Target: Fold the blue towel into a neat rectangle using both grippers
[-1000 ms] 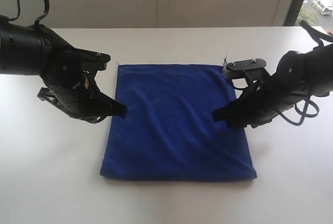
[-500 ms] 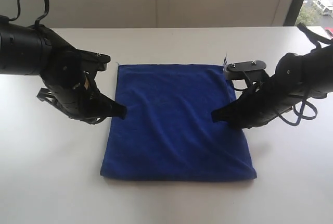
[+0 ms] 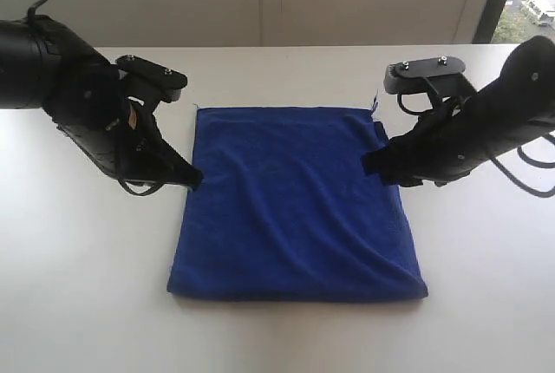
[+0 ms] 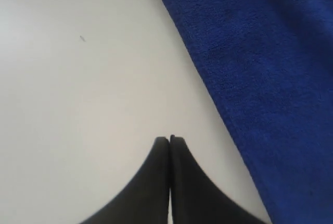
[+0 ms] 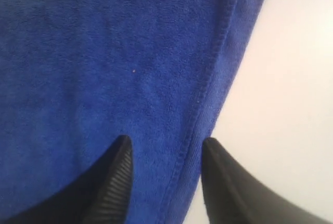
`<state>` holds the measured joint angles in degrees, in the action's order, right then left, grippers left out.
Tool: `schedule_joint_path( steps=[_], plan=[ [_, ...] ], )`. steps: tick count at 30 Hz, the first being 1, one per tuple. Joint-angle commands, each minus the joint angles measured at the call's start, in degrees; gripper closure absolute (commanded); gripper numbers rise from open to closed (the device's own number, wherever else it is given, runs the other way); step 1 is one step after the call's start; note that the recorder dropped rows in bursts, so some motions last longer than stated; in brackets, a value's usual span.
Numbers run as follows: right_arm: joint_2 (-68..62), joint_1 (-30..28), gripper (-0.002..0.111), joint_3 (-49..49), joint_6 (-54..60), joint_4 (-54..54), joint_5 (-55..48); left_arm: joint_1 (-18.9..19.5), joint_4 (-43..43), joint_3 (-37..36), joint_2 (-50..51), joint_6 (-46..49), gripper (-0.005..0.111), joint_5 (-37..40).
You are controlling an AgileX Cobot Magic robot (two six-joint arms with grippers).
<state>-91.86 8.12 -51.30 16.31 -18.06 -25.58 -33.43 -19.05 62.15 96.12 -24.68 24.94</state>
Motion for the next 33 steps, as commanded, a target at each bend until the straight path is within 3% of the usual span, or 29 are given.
schedule_joint_path(
  steps=[1,5,9,12,19,21,23,24,26,27,30,33],
  plan=[
    [4.39,-0.13,0.083,-0.09,1.76,0.24,-5.45,-1.69,-0.27,-1.24,-3.42,4.61,0.107,3.1],
    [7.2,-0.13,0.108,-0.09,3.06,0.24,-11.51,-5.41,-0.78,-4.37,-6.41,6.84,0.107,1.9],
    [9.36,-0.13,0.108,-0.09,7.03,0.24,-16.84,-9.13,-2.91,-8.17,-8.77,7.15,0.107,0.89],
    [12.42,1.27,0.108,-0.09,12.03,1.13,-19.66,-12.33,-9.19,-11.76,-9.93,7.15,0.107,-1.16],
    [14.91,11.36,0.108,4.09,25.83,5.2,-16.37,-14.11,-12.04,-13.57,-10.06,9.85,0.107,-1.25],
    [14.91,12.52,0.102,7.06,26.13,6.31,-13.33,-14.11,-12.04,-13.57,-9.67,13.33,0.107,-1.49],
    [14.91,12.52,0.079,9.34,26.13,7.16,-11.63,-14.11,-10.93,-13.57,-9.37,18.8,0.107,-1.38],
    [14.91,12.52,0.061,10.47,27.6,7.78,-10.34,-14.11,-9.57,-13.57,-9.16,22.08,0.104,-1.38],
    [14.91,12.52,0.045,12.16,31.22,7.78,-8.09,-14.11,-8.19,-13.57,-8.93,24.68,0.095,-1.7],
    [14.91,12.52,0.042,13.16,33.05,7.78,-6.73,-14.11,-7.85,-13.69,-8.67,25.17,0.09,-1.95],
    [13.93,12.52,0.041,16.83,39.06,7.78,-0.7,-14.11,-7.84,-16.27,-7.74,27.79,0.054,-5.75],
    [12.18,12.52,0.041,18.4,39.29,7.78,2.52,-14.11,-7.84,-18.12,-7.36,28.7,0.041,-9.41]
  ],
)
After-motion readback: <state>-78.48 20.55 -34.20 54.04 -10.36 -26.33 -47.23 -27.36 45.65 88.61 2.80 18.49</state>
